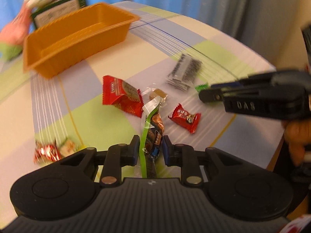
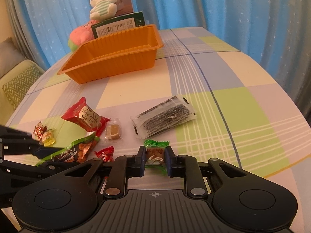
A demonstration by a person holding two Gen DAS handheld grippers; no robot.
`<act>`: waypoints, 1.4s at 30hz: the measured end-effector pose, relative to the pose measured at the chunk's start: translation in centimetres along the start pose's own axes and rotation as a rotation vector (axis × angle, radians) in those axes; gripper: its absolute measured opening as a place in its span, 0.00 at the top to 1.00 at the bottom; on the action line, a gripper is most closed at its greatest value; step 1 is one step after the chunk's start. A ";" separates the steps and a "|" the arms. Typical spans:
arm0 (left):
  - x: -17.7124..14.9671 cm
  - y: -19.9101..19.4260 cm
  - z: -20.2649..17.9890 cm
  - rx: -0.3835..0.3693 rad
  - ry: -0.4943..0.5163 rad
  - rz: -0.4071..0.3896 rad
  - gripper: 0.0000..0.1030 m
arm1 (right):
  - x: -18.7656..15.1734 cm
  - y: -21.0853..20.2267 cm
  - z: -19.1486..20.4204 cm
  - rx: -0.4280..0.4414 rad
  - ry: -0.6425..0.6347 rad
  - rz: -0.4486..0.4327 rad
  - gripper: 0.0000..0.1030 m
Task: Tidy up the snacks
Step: 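Carry the pouch and green candy over the orange tray and open both tools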
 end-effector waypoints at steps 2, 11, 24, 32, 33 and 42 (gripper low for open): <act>-0.2 -0.3 0.1 0.002 -0.061 -0.009 0.80 | 0.1 -0.4 0.1 0.003 0.001 -0.011 0.80; -0.8 -2.4 0.6 0.015 -0.272 -0.080 0.81 | 0.3 -1.8 0.7 0.023 -0.008 -0.041 0.80; -0.5 -5.3 2.6 0.076 -0.394 -0.166 0.81 | 0.6 -2.9 2.6 0.070 -0.050 -0.068 0.80; -0.2 -5.6 3.4 0.103 -0.410 -0.182 0.81 | 1.1 -3.1 2.9 0.081 -0.048 -0.080 0.80; -0.1 -5.6 3.5 0.105 -0.413 -0.185 0.81 | 1.3 -3.2 3.0 0.083 -0.050 -0.083 0.80; 1.6 -6.0 4.8 0.124 -0.401 -0.214 0.81 | 2.8 -3.0 3.7 0.100 -0.050 -0.099 0.80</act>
Point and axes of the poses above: each gripper's, at about its wrist camera, not at the fingertips, and y roughly the way its jaws point, z to its left, x to its top, the point moved 5 cm from there along y, roughly the way its jaws point
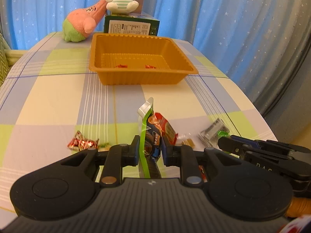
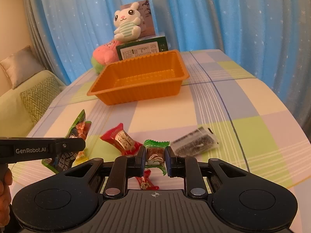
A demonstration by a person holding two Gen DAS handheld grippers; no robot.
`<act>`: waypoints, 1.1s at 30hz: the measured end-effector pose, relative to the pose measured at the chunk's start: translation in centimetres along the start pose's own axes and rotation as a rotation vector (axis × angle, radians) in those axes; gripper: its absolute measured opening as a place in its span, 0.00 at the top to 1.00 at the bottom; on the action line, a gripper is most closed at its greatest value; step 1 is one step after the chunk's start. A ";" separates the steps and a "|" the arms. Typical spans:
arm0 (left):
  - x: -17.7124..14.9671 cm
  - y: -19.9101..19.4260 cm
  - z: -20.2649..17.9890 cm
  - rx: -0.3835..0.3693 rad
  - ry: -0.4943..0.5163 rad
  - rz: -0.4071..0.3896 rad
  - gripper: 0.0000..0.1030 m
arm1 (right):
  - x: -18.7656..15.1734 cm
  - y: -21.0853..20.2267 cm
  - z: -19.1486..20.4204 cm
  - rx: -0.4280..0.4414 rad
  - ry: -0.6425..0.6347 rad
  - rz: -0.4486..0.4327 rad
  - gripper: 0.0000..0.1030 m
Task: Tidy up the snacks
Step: 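Carry the pouch and green candy over the orange tray and open both tools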
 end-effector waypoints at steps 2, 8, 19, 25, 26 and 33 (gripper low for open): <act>0.5 0.1 0.2 0.003 0.004 -0.007 0.81 | 0.6 0.3 0.1 0.002 -0.008 -0.007 0.80; 2.2 0.7 0.6 0.010 0.014 -0.026 0.81 | 2.6 1.5 0.0 0.005 -0.029 -0.027 0.80; 5.4 2.7 1.3 0.012 0.035 -0.055 0.81 | 6.1 3.9 0.3 0.022 -0.059 -0.058 0.80; 7.1 4.0 2.0 0.016 0.037 -0.077 0.81 | 8.3 5.6 0.2 0.027 -0.079 -0.072 0.80; 7.5 4.2 2.2 0.017 0.034 -0.082 0.81 | 8.7 5.9 0.1 0.027 -0.082 -0.074 0.80; 10.0 6.4 3.7 0.030 0.011 -0.111 0.81 | 11.2 8.5 -0.3 0.033 -0.081 -0.086 0.80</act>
Point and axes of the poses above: each gripper's, at about its wrist camera, not at the fingertips, and y roughly the way its jaws point, z to its left, x to its top, the point moved 5 cm from there along y, roughly the way its jaws point
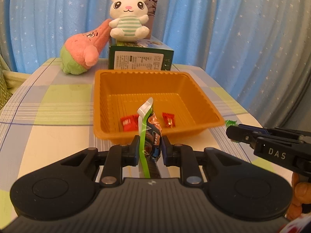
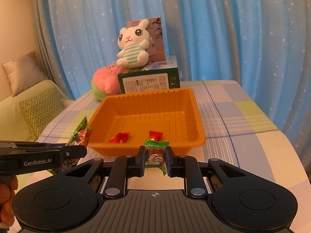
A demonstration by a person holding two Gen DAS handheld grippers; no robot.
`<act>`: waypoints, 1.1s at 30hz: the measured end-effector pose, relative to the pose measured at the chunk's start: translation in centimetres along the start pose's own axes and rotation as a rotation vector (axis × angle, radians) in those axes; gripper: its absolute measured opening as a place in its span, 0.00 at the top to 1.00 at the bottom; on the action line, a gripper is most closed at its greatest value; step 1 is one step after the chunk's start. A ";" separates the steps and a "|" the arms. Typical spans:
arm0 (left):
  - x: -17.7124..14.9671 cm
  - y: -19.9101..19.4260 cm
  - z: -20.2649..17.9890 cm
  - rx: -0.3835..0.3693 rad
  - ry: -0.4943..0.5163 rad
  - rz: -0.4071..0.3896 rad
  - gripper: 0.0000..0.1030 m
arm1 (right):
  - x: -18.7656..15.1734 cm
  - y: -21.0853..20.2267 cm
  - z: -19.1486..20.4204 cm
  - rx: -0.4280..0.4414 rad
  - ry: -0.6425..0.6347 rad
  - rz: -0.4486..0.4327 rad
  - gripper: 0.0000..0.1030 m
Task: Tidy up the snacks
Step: 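Carry the pouch and green candy over the orange tray and open both tools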
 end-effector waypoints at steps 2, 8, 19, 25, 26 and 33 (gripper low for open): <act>0.7 0.7 0.3 0.003 -0.006 -0.008 0.81 | 0.6 0.9 -0.1 0.001 -0.002 -0.001 0.80; 2.6 2.6 1.1 0.015 -0.008 -0.032 0.81 | 2.2 3.5 -0.2 0.009 -0.013 -0.004 0.80; 5.3 6.7 4.2 0.027 -0.086 -0.052 0.81 | 4.4 7.4 -1.3 0.017 0.023 0.003 0.80; 5.7 8.4 5.3 0.037 -0.111 -0.046 0.81 | 4.7 9.2 -2.5 0.003 0.040 0.018 0.80; 5.7 8.6 5.3 0.040 -0.108 -0.045 0.81 | 4.7 9.4 -2.7 0.001 0.042 0.020 0.80; 5.5 9.4 5.4 0.066 -0.075 -0.042 0.75 | 4.7 9.9 -3.4 -0.004 0.059 0.029 0.80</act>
Point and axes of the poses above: each gripper's, at about its wrist camera, not at the fingertips, and y roughly the way its jaws point, z to its left, x to its top, the point moved 5 cm from there along y, roughly the way its jaws point
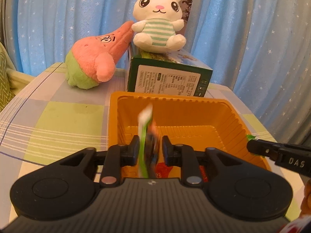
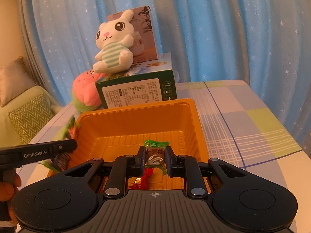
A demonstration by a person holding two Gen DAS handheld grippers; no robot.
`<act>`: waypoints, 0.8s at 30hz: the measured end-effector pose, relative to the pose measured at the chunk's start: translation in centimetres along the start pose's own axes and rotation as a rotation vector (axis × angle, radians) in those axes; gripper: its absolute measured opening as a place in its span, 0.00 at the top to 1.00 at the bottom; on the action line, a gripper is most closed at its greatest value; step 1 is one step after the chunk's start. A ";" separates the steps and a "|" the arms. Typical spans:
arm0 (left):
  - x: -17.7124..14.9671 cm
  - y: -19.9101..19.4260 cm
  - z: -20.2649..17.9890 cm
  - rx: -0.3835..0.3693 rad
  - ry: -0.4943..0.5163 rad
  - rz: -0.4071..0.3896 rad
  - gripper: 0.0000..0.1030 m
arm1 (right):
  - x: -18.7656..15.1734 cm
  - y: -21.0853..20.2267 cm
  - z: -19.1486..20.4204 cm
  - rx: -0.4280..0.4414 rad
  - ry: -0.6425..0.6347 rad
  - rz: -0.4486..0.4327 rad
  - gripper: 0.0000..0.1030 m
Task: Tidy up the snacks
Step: 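Carry the pouch and green candy over the orange tray and open both tools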
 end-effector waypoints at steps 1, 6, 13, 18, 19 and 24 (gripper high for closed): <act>0.0 0.1 0.0 0.002 0.000 0.003 0.75 | 0.0 0.0 -0.1 0.000 0.002 -0.001 0.80; 0.2 -0.5 0.0 -0.001 -0.006 -0.011 0.75 | 0.2 -0.2 -0.2 -0.003 0.014 -0.007 0.80; 0.0 -0.8 -0.3 -0.005 0.006 -0.009 0.74 | 0.3 -0.3 -0.4 -0.003 0.029 -0.010 0.80; 0.0 -1.0 -0.5 -0.008 0.006 -0.012 0.74 | 0.3 -0.3 -0.4 -0.003 0.031 -0.011 0.80; 0.0 -1.0 -0.5 -0.010 0.004 -0.014 0.73 | 0.3 -0.3 -0.4 -0.004 0.031 -0.011 0.80; 0.0 -1.1 -0.5 -0.008 0.000 -0.014 0.66 | 0.3 -0.1 -0.4 0.026 0.035 -0.020 0.79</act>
Point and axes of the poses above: each gripper's, at about its wrist camera, not at the fingertips, and y roughly the way its jaws point, z to its left, x to its top, the point moved 5 cm from there along y, roughly the way its jaws point
